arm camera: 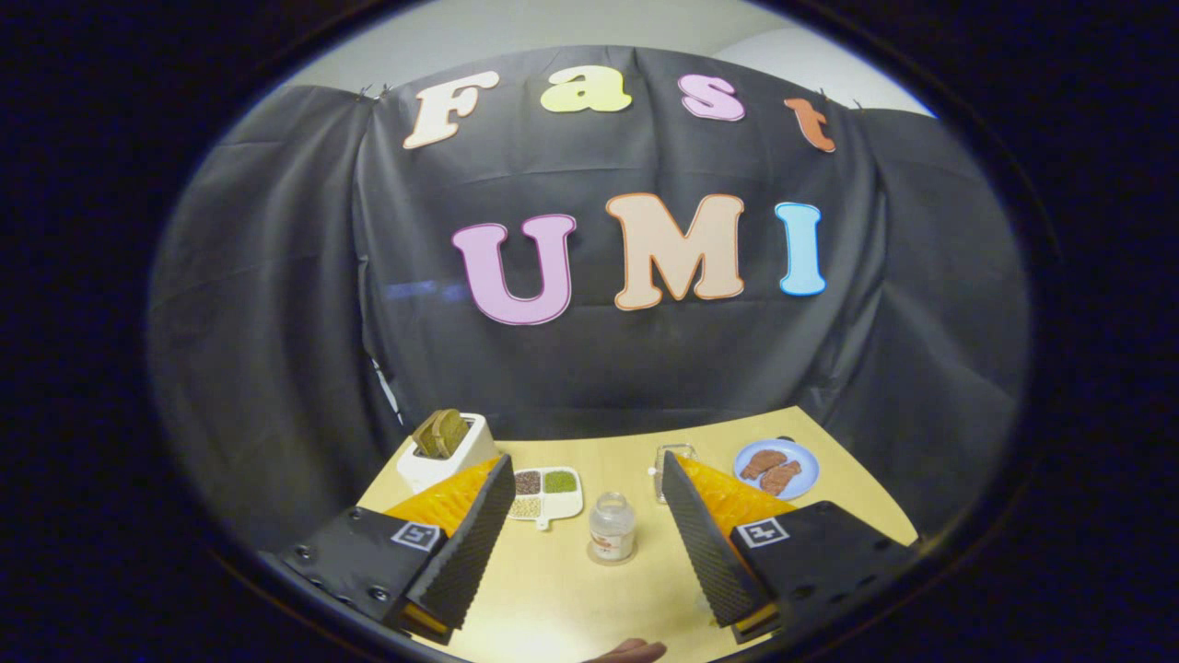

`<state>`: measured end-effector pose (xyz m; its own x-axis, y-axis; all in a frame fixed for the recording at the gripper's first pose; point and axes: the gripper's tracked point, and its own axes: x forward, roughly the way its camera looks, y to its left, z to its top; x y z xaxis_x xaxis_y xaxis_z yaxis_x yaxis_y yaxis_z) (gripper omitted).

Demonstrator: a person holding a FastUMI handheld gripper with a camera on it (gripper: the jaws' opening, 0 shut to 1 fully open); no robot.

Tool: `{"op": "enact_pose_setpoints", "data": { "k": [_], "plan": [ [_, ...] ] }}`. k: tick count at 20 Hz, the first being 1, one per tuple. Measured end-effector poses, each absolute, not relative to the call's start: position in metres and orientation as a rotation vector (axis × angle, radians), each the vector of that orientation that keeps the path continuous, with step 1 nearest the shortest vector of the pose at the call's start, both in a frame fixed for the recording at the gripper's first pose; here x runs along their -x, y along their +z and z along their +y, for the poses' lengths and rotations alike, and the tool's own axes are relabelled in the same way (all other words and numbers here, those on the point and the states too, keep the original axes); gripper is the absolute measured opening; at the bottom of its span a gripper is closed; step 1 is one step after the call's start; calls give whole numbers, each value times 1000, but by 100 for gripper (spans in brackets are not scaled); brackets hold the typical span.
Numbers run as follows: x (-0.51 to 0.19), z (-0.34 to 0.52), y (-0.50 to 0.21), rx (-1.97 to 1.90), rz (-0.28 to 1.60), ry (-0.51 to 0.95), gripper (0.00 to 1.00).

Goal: Take the bottle from table, then pour the juice into the cup, finally place the bottle on the coaster

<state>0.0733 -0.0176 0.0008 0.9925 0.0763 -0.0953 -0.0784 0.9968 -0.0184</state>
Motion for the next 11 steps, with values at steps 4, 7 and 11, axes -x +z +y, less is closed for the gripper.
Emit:
{"op": "enact_pose_setpoints", "data": {
  "k": [4,7,11],
  "plan": [
    [-70,-27,-2,24,110,83,100],
    [-67,-34,-2,15,107,80,100],
    [-64,-42,1,-7,99,77,100]
  ]
}}
